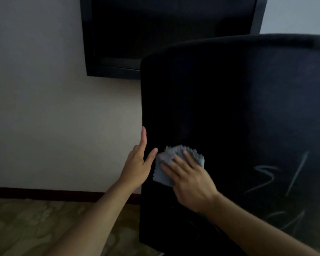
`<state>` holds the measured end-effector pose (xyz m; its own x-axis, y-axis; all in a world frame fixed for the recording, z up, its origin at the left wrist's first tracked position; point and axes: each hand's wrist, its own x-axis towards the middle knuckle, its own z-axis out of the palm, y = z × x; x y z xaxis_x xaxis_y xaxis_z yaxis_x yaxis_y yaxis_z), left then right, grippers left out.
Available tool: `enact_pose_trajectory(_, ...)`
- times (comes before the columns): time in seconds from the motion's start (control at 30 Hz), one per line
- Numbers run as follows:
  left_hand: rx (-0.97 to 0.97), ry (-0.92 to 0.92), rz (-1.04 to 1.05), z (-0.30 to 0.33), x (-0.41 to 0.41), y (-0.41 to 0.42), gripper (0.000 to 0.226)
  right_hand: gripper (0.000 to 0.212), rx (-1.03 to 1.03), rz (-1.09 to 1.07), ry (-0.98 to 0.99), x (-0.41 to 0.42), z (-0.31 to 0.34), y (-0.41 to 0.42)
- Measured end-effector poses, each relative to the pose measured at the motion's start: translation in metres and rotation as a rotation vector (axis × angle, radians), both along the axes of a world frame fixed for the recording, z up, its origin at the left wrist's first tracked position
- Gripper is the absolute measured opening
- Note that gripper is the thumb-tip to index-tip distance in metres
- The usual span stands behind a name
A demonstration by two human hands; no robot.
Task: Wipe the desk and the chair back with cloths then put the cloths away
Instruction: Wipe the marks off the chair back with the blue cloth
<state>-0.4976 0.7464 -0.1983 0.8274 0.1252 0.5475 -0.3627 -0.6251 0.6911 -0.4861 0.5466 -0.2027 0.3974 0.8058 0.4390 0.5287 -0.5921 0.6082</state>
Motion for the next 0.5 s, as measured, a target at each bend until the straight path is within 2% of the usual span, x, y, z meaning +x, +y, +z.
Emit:
enact_pose_trajectory(0.13, -0.163, 0.145, -0.078, 0.0, -0.009, 0.008, 0.062, 0.065, 0.261, 0.005, -0.111, 0.003, 0.082, 0.03)
enact_pose_trajectory(0.2, -0.154, 0.198, -0.071, -0.004, -0.011, 0.011, 0.06, 0.069, 0.307, -0.017, -0.106, 0.004, 0.1, 0.049)
enact_pose_trajectory(0.33, -0.12, 0.174, 0.085, -0.016, -0.009, 0.015, 0.044, 0.07, 0.119, 0.006, -0.028, 0.001, 0.037, 0.06)
enact_pose_trajectory(0.43, -0.052, 0.209, 0.075, -0.02, -0.015, 0.018, 0.059, 0.07, 0.005, -0.026, 0.038, -0.005, -0.005, 0.04)
enact_pose_trajectory(0.5, -0.019, 0.131, 0.124, -0.016, -0.022, 0.016, 0.058, 0.068, 0.055, 0.0, 0.005, -0.004, 0.006, 0.031)
